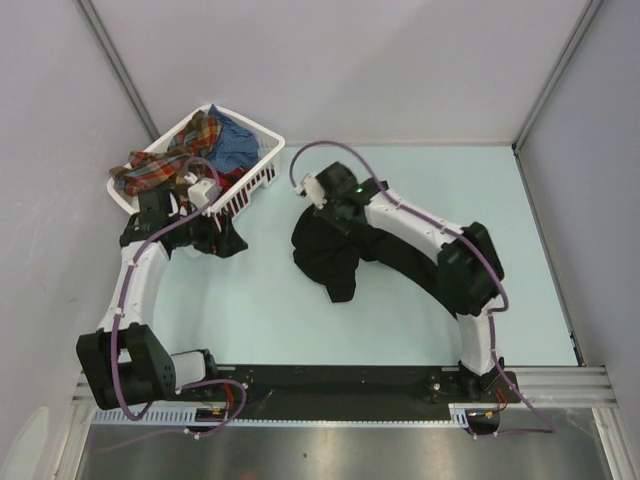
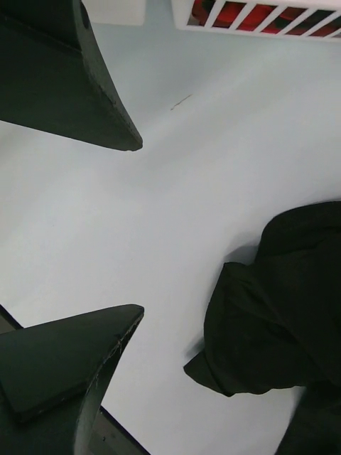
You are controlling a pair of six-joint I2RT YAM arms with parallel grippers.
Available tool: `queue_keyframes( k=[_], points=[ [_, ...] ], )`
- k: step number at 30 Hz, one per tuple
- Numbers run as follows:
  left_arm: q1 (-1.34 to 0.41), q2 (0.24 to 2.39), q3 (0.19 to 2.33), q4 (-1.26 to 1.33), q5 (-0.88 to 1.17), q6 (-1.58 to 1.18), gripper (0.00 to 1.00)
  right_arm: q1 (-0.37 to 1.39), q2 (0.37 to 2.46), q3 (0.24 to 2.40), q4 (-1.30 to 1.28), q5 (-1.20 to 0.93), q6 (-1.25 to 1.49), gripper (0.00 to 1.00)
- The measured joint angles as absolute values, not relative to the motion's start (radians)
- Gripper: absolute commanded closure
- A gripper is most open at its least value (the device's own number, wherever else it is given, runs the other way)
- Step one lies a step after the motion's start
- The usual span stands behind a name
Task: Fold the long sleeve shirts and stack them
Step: Move the shirt to the center of the board, then flatten the shirt out
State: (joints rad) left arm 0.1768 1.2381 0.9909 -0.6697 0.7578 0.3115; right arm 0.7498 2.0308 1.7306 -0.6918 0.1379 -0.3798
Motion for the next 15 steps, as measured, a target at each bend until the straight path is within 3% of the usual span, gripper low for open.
queue_keyframes(
  k=[2,3,5,8,15],
  points=[
    [0.152,1.238,0.991,-0.670,0.749,0.327,0.02,0.701,1.965,1.731,-0.703,0.113,-0.380,0.96],
    [0.122,1.236,0.991,-0.668,0.735,0.335,0.01,0.673,1.924,1.731,-0.706,0.099,-0.379,0.79],
    [0.029,1.234,0.991,-0.656,0.701,0.342,0.00,0.625,1.843,1.731,-0.718,0.068,-0.373,0.27],
    [-0.123,1.239,0.982,-0.605,0.651,0.333,0.01,0.564,1.735,1.724,-0.743,0.015,-0.364,0.14],
    [-0.189,1.365,0.981,-0.530,0.605,0.270,0.01,0.608,1.743,1.534,-0.742,-0.049,-0.314,0.15]
  ],
)
